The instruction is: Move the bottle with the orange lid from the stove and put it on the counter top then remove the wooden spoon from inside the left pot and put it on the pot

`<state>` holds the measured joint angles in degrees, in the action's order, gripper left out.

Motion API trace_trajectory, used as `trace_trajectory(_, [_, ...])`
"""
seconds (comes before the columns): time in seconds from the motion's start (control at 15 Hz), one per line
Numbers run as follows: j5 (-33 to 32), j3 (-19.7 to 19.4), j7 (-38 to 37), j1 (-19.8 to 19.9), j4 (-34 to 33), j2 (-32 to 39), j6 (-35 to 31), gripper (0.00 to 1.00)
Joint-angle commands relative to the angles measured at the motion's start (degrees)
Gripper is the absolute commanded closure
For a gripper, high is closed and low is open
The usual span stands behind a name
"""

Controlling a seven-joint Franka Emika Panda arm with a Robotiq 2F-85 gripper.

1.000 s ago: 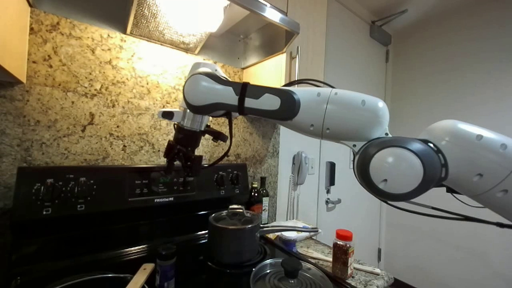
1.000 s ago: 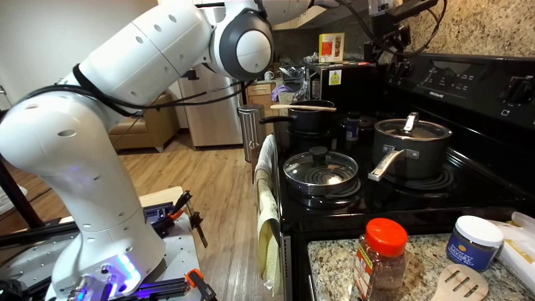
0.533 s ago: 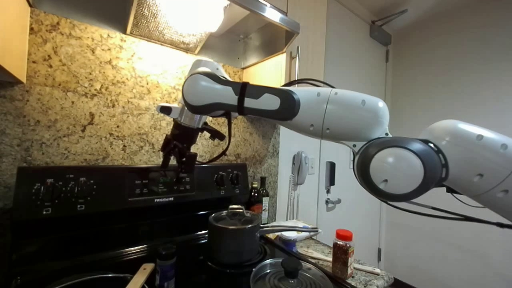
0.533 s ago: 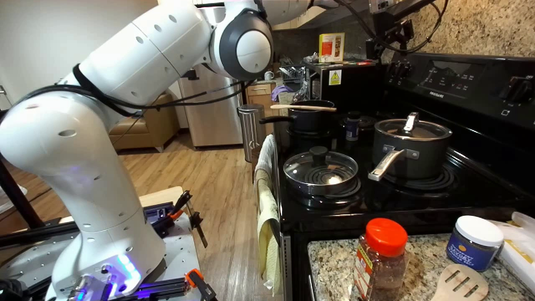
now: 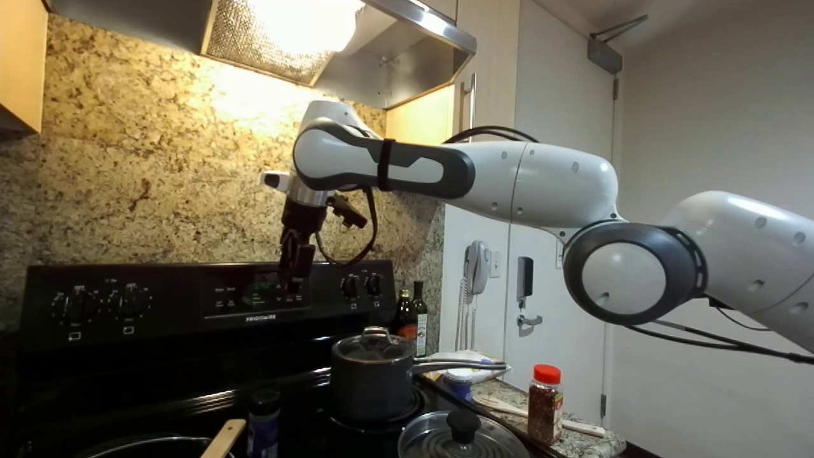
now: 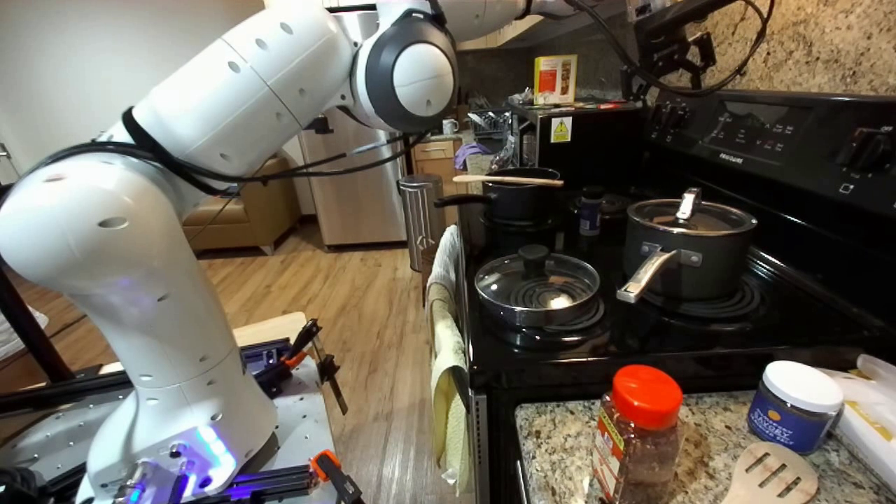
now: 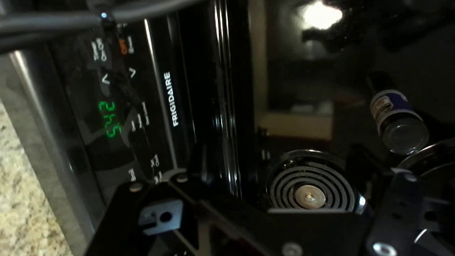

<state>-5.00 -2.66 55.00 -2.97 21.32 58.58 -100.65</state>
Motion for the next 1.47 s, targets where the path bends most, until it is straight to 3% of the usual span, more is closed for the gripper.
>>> trace_trajectory(0.0, [0.67,-0.45,-6.82,0.60,-1.87,1.25,5.61,0.00])
trace_trajectory(0.27, [2.96,1.88,-5.73,0.81,-1.81,1.64,6.78,0.00])
trace_trajectory(0.6, [1.14,2.05,-6.17,0.47,0.57,0.53,5.84,0.00])
trace_trajectory(0.8, [-2.29,-0.34,-4.50,-0.26,0.38,-0.12,7.08,0.00])
trace_trajectory(1.27, [1.20,1.48,-25.50,1.49,1.09,-0.60,1.70,0.00])
trace_trajectory(1.4, [2.21,1.15,-31.35,1.49,-1.78,1.47,3.53,0.00])
